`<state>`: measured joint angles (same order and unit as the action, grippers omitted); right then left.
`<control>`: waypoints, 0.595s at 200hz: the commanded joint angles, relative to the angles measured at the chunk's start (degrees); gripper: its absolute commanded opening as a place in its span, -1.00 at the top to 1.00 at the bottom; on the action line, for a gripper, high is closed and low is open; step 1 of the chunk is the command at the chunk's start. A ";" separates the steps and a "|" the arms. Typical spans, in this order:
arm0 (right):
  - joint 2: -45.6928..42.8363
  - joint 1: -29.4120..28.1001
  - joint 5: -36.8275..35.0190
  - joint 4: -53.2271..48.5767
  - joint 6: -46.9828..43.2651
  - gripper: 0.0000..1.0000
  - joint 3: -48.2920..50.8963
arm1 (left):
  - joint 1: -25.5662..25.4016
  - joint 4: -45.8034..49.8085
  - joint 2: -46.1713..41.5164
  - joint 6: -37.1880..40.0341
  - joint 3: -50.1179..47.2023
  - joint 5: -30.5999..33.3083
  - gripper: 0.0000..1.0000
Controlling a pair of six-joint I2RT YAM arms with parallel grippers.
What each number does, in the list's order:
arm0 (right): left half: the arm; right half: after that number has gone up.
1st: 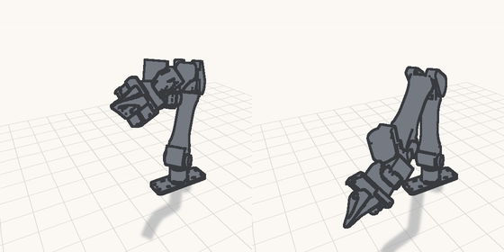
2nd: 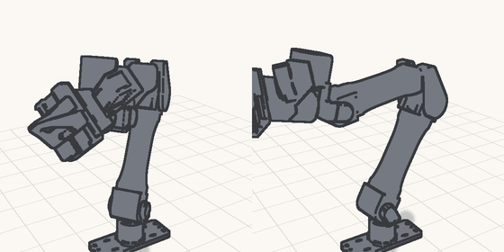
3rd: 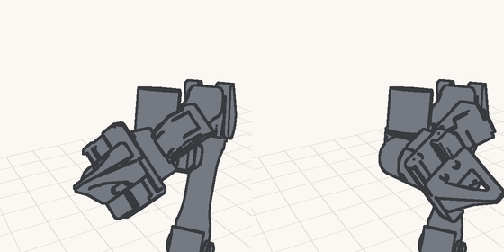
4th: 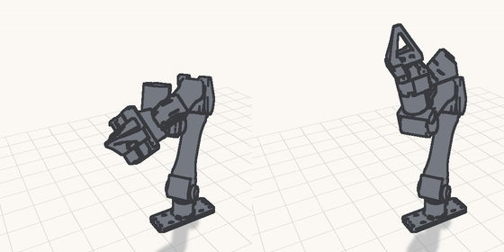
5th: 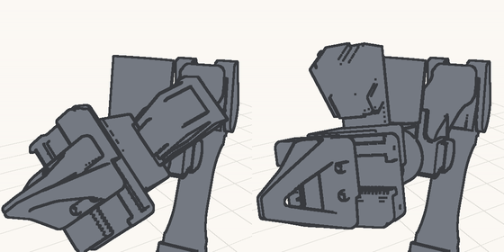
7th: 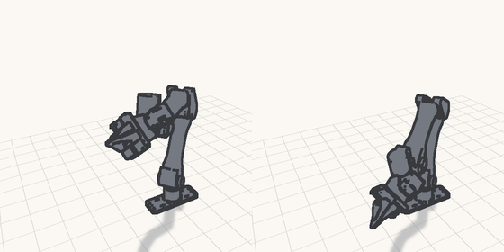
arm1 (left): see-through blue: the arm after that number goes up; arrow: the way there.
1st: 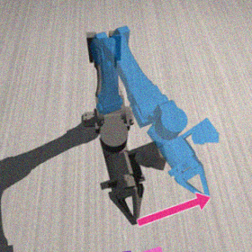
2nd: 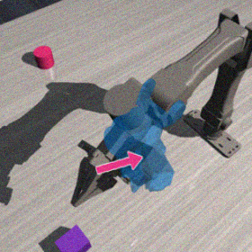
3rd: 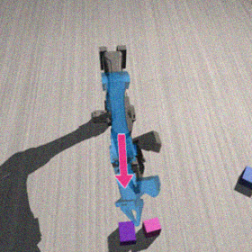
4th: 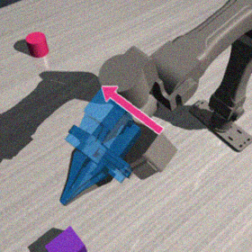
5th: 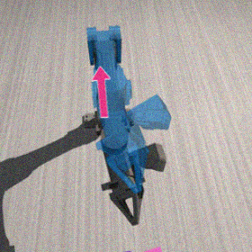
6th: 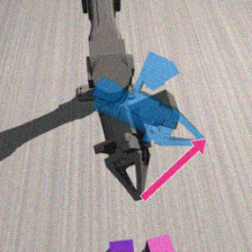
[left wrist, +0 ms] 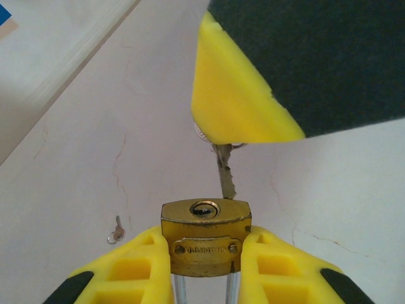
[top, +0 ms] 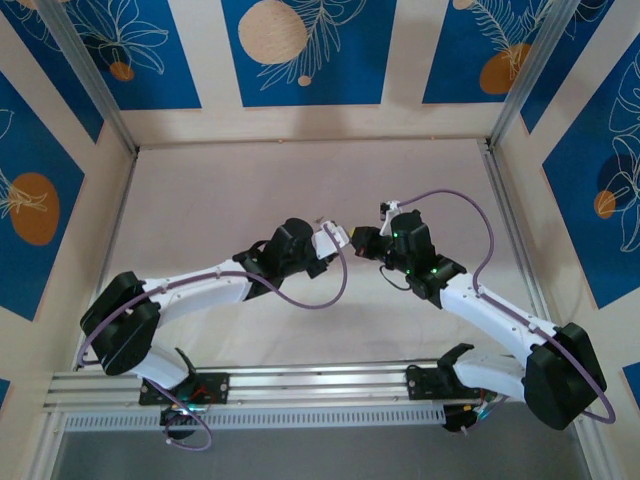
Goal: Unlock with the key
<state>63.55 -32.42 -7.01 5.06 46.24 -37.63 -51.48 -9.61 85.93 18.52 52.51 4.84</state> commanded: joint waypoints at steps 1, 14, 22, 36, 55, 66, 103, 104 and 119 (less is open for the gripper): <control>-1.21 -0.40 -1.66 1.14 0.22 0.97 -2.08 | -0.79 -1.11 -0.95 -0.33 -0.19 0.35 0.61; -1.23 -0.38 -1.61 1.07 -0.04 0.97 -2.23 | -0.81 -1.03 -0.86 -0.32 -0.22 0.40 0.61; -1.23 -0.36 -1.61 1.14 -0.05 0.97 -2.23 | -0.81 -1.03 -0.85 -0.33 -0.22 0.38 0.62; -0.91 -0.45 -1.15 1.37 0.19 0.97 -2.36 | -0.90 -1.07 -0.94 -0.38 -0.22 0.34 0.62; -0.27 -0.62 -0.40 2.12 0.76 0.97 -2.28 | -0.96 -1.07 -0.85 -0.40 -0.10 0.41 0.62; -0.03 -0.79 -0.29 2.24 0.87 0.97 -2.32 | -0.98 -1.10 -0.83 -0.32 0.04 0.48 0.62; 0.47 -1.06 -0.38 2.32 0.60 0.97 -2.06 | -0.92 -1.68 -0.70 -0.41 -0.13 0.74 0.62; 0.50 -1.15 -0.38 2.32 0.60 0.97 -2.04 | -0.95 -1.71 -0.69 -0.46 -0.13 0.76 0.62; 0.70 -1.53 -0.79 2.28 0.67 0.97 -1.64 | -0.91 -2.16 -0.59 -0.66 -0.13 0.78 0.63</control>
<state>63.68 -33.17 -7.33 6.24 46.65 -38.24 -51.68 -9.65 85.93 18.52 52.51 5.02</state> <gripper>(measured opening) 0.064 0.205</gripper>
